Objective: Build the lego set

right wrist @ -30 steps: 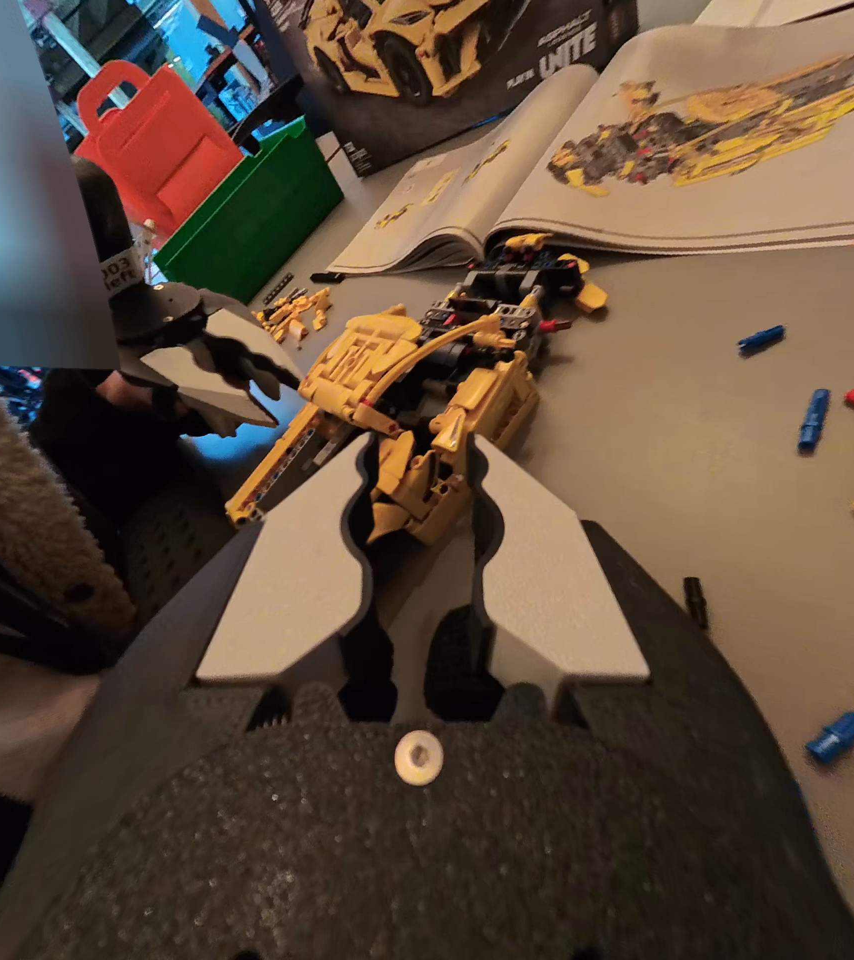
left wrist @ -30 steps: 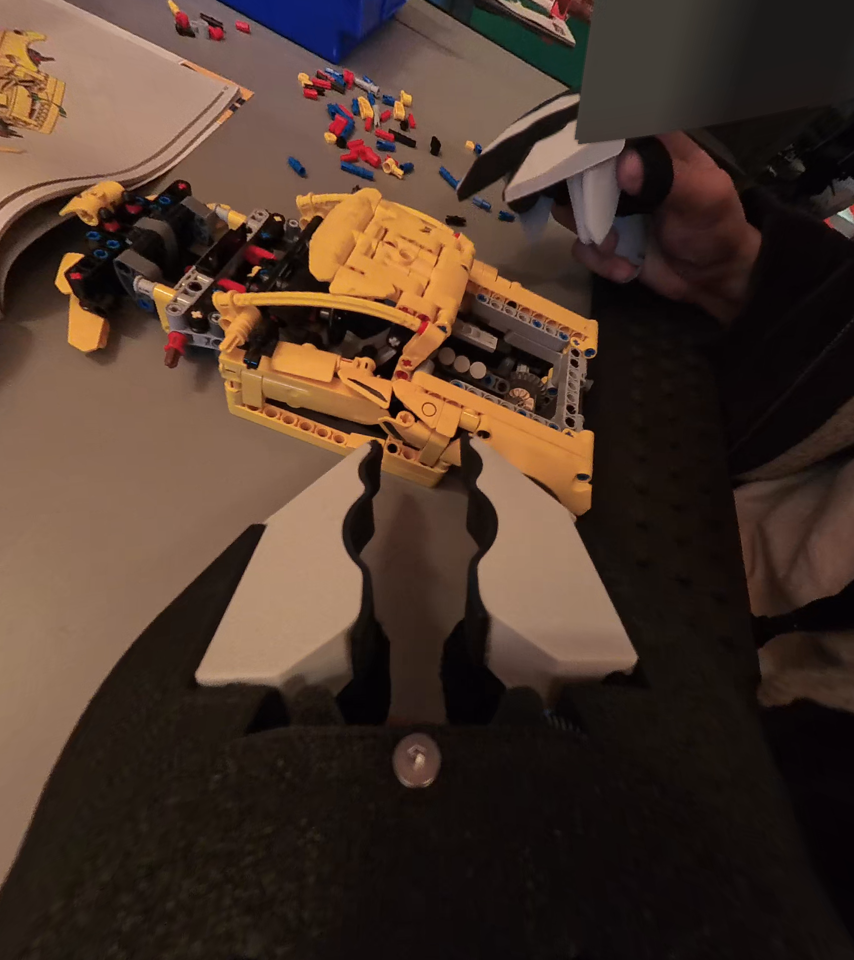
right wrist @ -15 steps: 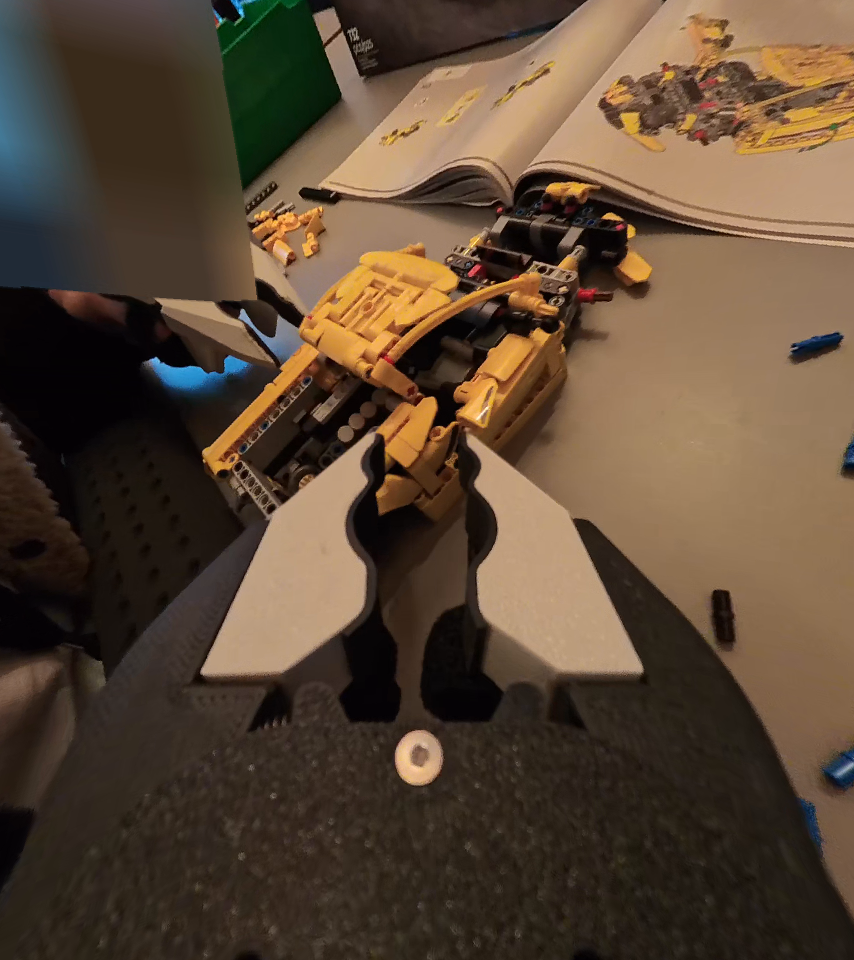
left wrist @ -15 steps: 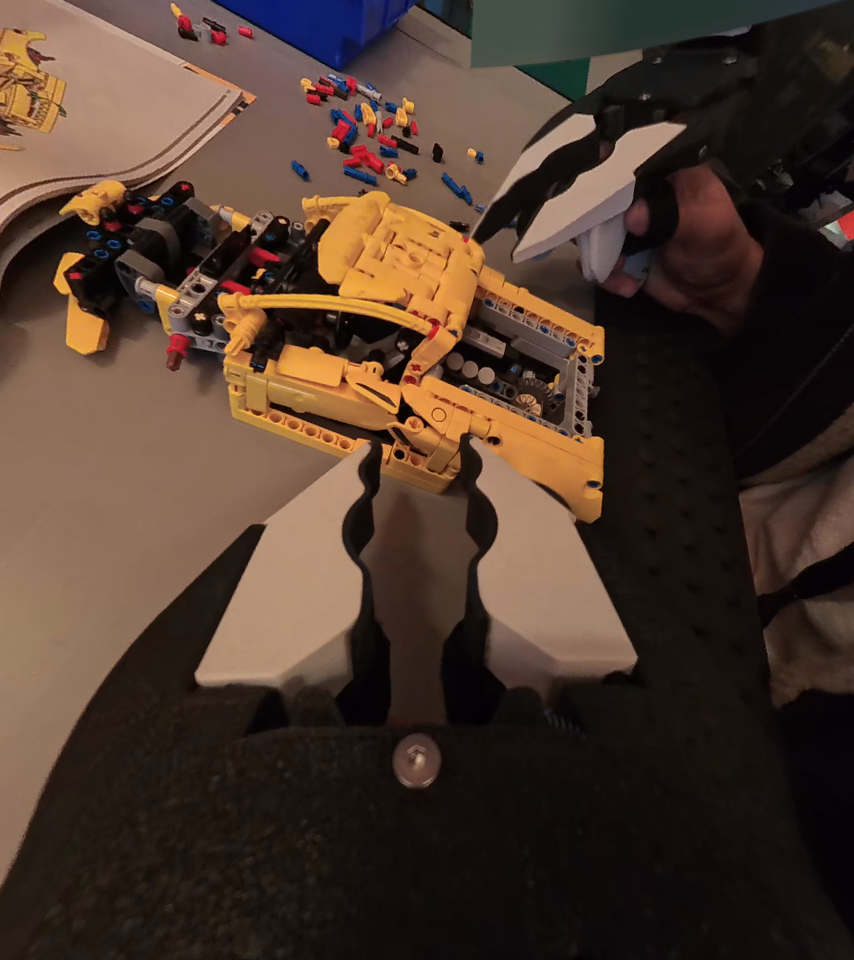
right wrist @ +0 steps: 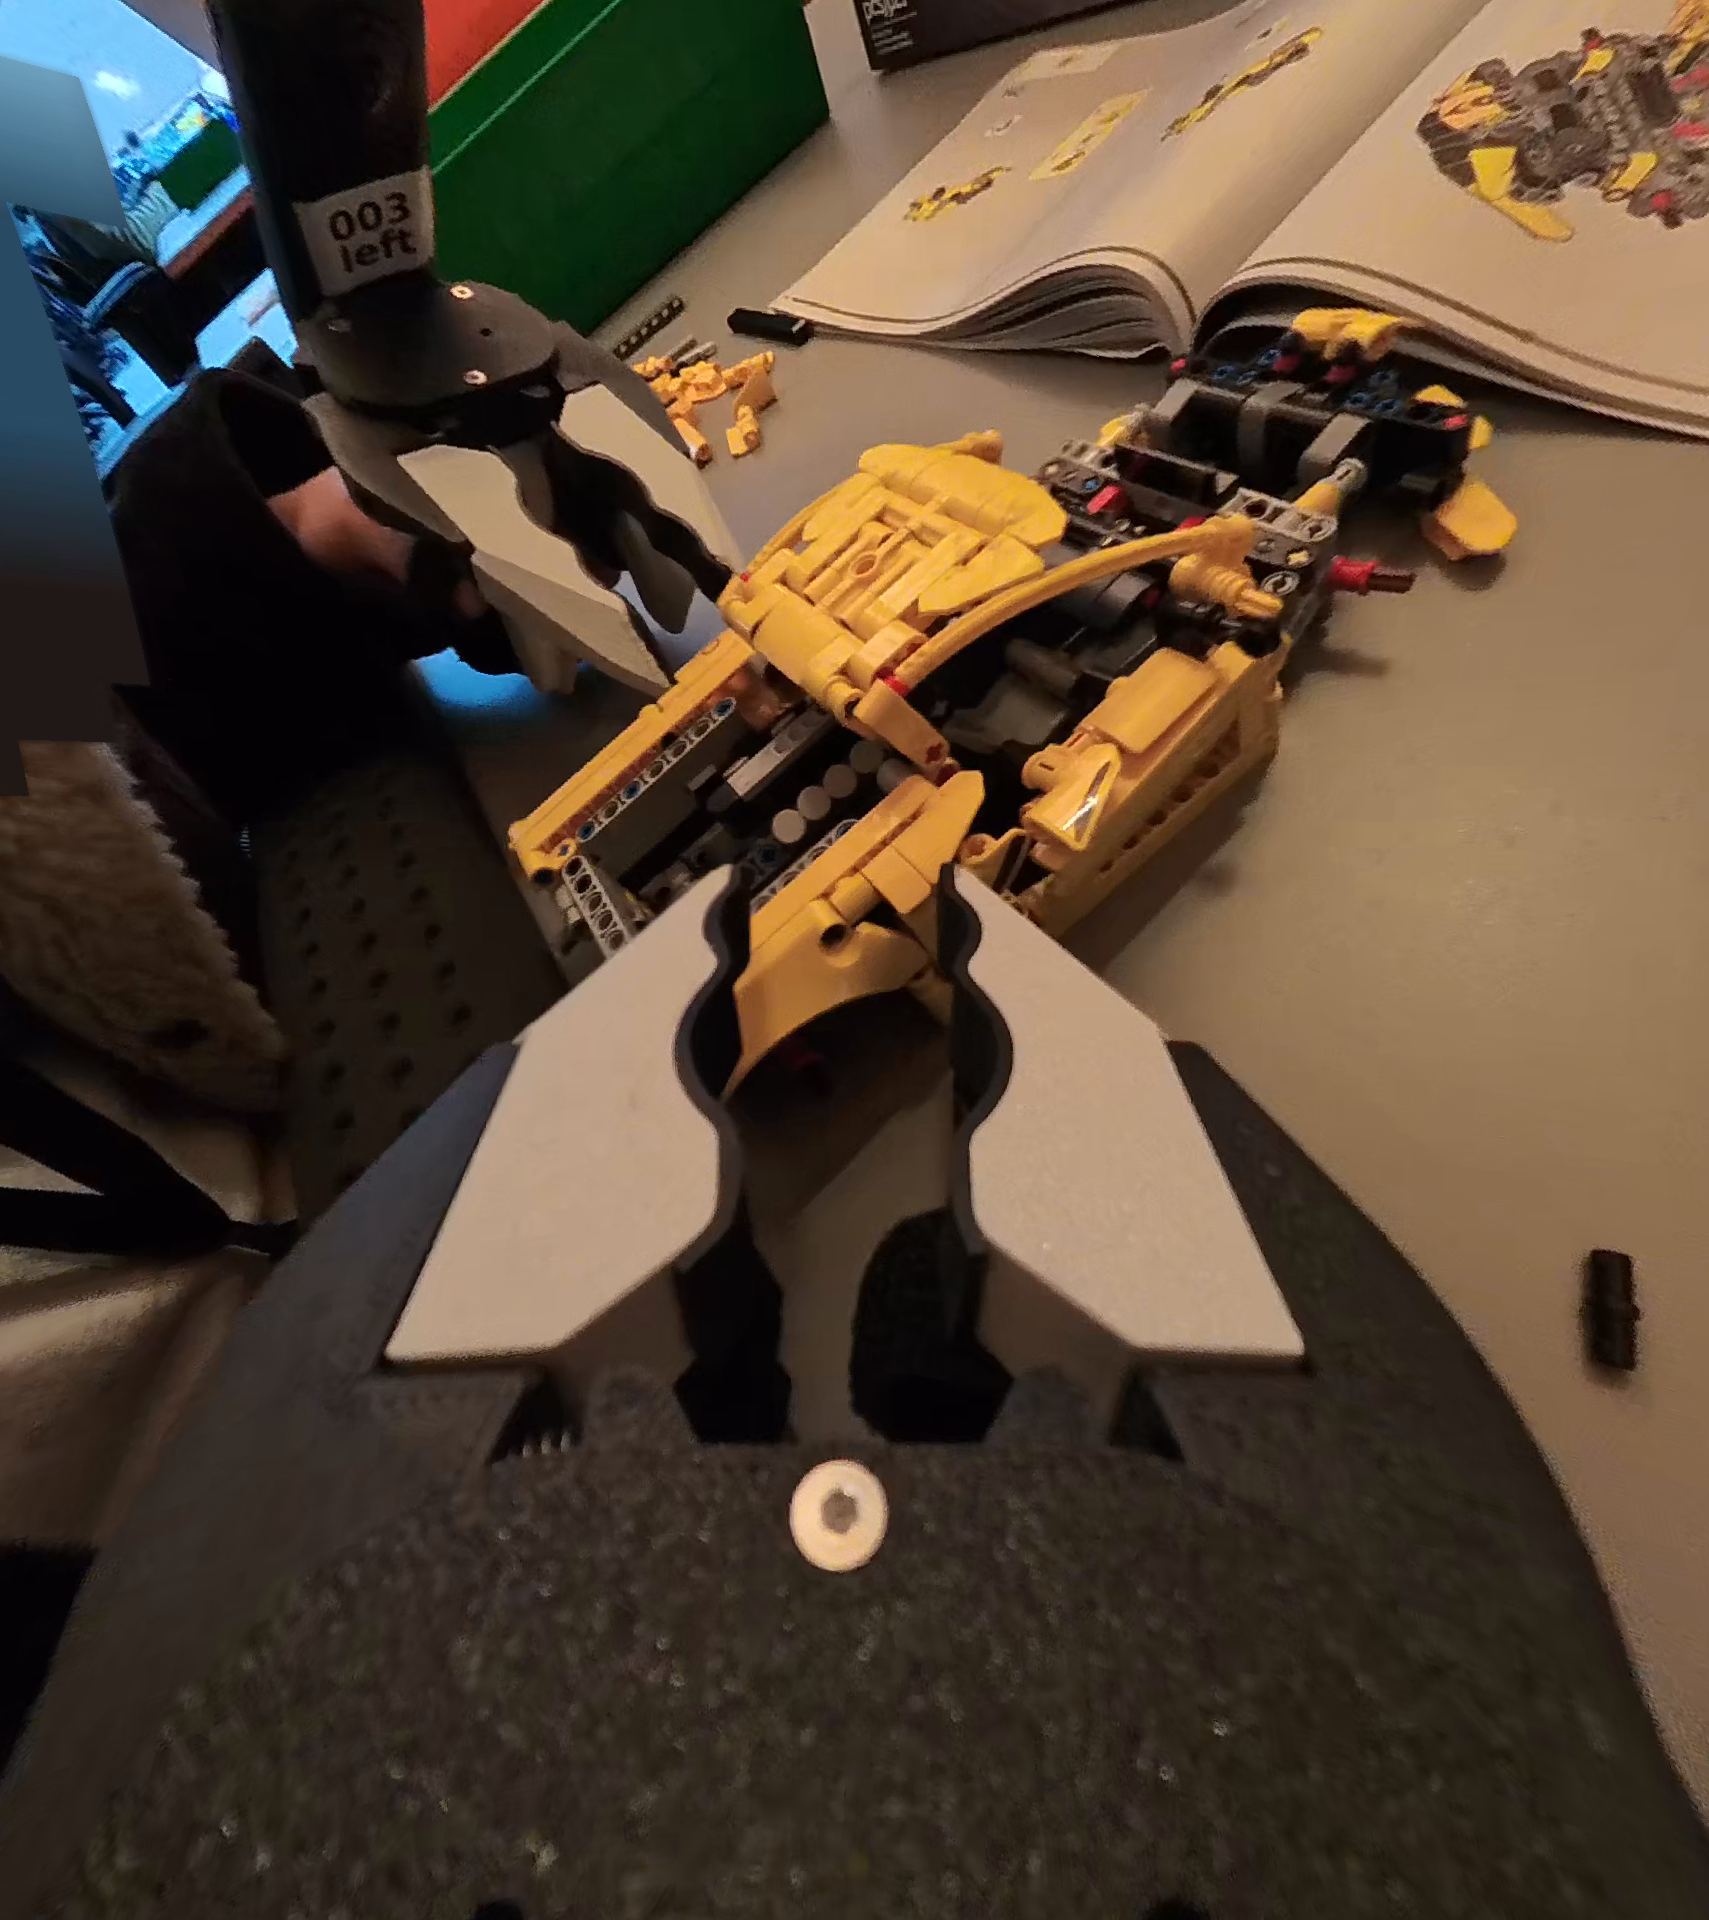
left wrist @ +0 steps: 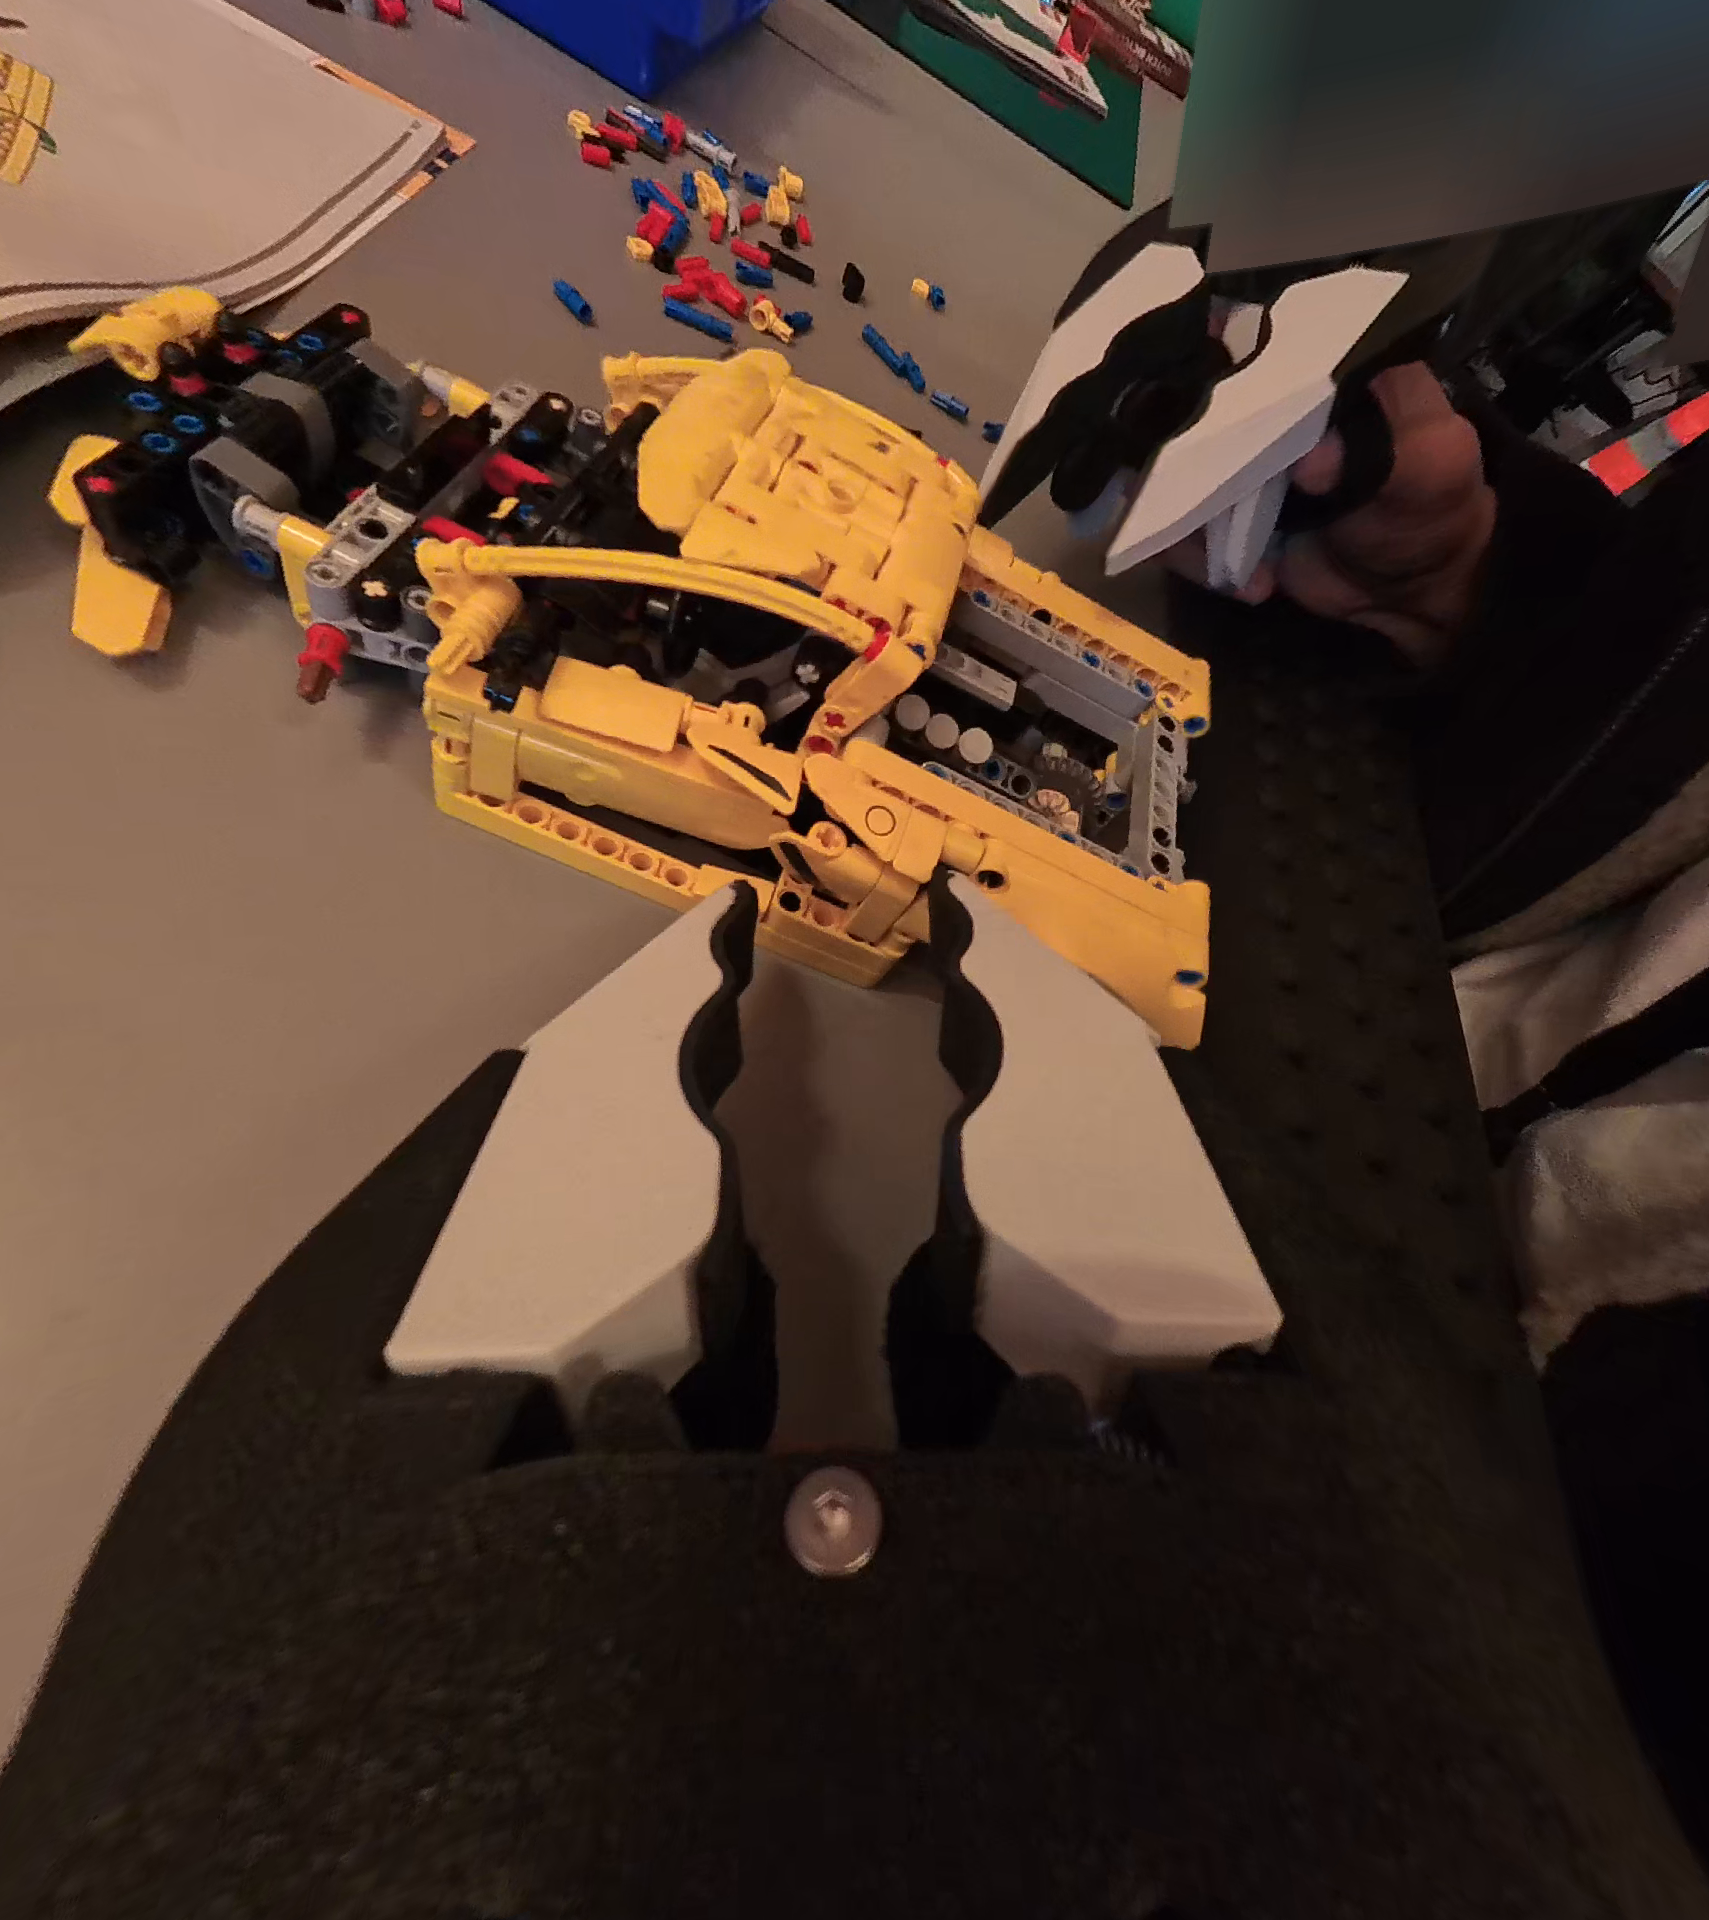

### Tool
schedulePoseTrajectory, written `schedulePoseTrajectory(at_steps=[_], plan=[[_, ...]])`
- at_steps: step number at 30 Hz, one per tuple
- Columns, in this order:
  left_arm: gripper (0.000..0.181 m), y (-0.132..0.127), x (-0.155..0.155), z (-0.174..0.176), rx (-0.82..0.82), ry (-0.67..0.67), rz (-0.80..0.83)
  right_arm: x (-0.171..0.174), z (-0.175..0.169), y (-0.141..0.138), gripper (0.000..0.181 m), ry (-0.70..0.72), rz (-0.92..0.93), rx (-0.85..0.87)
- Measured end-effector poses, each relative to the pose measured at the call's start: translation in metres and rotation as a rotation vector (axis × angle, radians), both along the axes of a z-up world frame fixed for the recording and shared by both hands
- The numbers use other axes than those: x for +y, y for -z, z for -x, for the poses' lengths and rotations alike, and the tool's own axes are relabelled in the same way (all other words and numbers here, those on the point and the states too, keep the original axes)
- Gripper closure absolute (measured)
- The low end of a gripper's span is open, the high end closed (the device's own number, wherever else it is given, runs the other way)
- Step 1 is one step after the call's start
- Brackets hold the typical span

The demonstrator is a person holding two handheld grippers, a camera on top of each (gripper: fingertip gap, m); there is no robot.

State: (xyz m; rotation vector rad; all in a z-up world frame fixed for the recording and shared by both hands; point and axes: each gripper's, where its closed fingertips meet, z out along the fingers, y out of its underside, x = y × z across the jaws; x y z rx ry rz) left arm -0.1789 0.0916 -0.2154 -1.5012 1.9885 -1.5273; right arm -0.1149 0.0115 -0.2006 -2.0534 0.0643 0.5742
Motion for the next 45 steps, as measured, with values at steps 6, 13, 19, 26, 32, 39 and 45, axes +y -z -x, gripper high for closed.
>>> schedulePoseTrajectory(at_steps=[6,13,19,26,32,39,45], plan=[[0.148,0.000,0.003,-0.001,-0.003,-0.010,0.002,-0.002,0.004,-0.002,0.147,-0.018,-0.004,0.038],[0.148,-0.001,0.004,-0.001,-0.017,-0.020,-0.041,-0.003,0.001,-0.004,0.149,0.005,-0.018,0.039],[0.148,-0.002,0.006,0.000,-0.024,-0.031,-0.081,-0.002,0.006,0.001,0.148,-0.015,0.008,-0.001],[0.149,-0.003,0.016,-0.002,-0.027,-0.075,-0.095,-0.004,0.022,0.000,0.143,-0.100,0.000,-0.002],[0.149,-0.003,0.023,-0.004,-0.026,-0.108,-0.080,-0.005,0.025,0.000,0.148,-0.120,0.004,0.015],[0.138,-0.034,-0.001,0.007,-0.094,0.009,0.108,-0.009,-0.017,-0.008,0.151,0.079,-0.034,0.055],[0.119,-0.022,0.003,0.014,-0.020,-0.053,-0.162,-0.036,-0.042,0.010,0.139,-0.193,0.032,-0.246]])
